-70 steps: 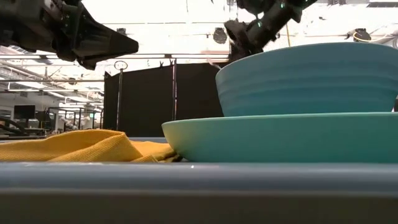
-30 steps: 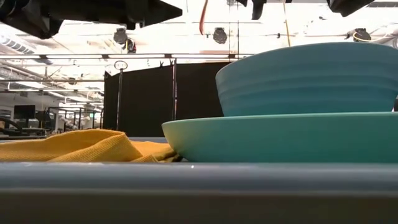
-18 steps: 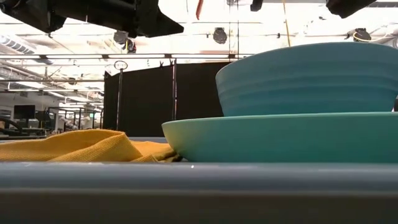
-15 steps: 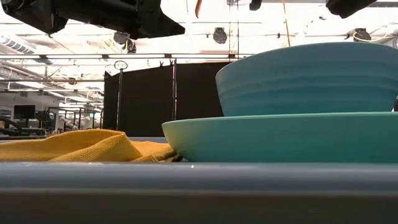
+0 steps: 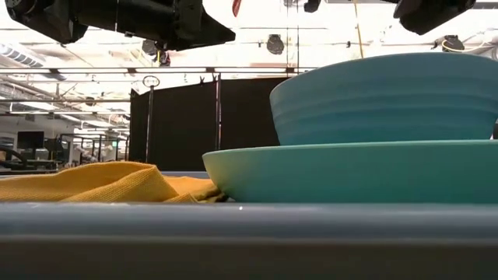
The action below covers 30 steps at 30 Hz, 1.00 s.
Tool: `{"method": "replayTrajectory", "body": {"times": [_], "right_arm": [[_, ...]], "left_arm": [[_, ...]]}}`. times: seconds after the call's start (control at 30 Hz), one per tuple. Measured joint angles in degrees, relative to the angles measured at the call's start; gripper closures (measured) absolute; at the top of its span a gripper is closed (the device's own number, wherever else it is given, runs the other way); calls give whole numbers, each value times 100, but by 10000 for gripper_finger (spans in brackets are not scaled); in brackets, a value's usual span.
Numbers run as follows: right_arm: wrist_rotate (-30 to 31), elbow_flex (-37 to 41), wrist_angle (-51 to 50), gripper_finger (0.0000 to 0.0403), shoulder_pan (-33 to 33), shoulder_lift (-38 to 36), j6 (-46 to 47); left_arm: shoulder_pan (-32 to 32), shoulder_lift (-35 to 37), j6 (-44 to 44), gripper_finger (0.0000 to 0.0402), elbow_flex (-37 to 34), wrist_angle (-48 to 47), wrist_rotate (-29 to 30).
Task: Set up tray
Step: Put the orange fork on top of the napkin
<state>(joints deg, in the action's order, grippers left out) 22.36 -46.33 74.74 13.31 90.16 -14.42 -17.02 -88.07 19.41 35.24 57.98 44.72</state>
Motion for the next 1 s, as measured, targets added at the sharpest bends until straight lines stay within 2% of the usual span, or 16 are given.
{"method": "replayTrajectory", "body": {"times": [0.33,0.47,0.63,0.73,1.0], "right_arm": [[9,-227,63,403,-176,457,135],[210,-413,52,403,-171,620,139],[402,-424,29,403,-171,633,171],[604,-426,37,403,-169,633,151],[556,-426,21,403,-169,633,244]], "left_arm": [[0,0,-2,236,0,9,-154],[-4,0,-28,236,0,8,-15],[-39,0,-25,236,0,8,436],[-42,0,-28,236,0,6,451],[-42,0,-15,236,0,7,440]]}}
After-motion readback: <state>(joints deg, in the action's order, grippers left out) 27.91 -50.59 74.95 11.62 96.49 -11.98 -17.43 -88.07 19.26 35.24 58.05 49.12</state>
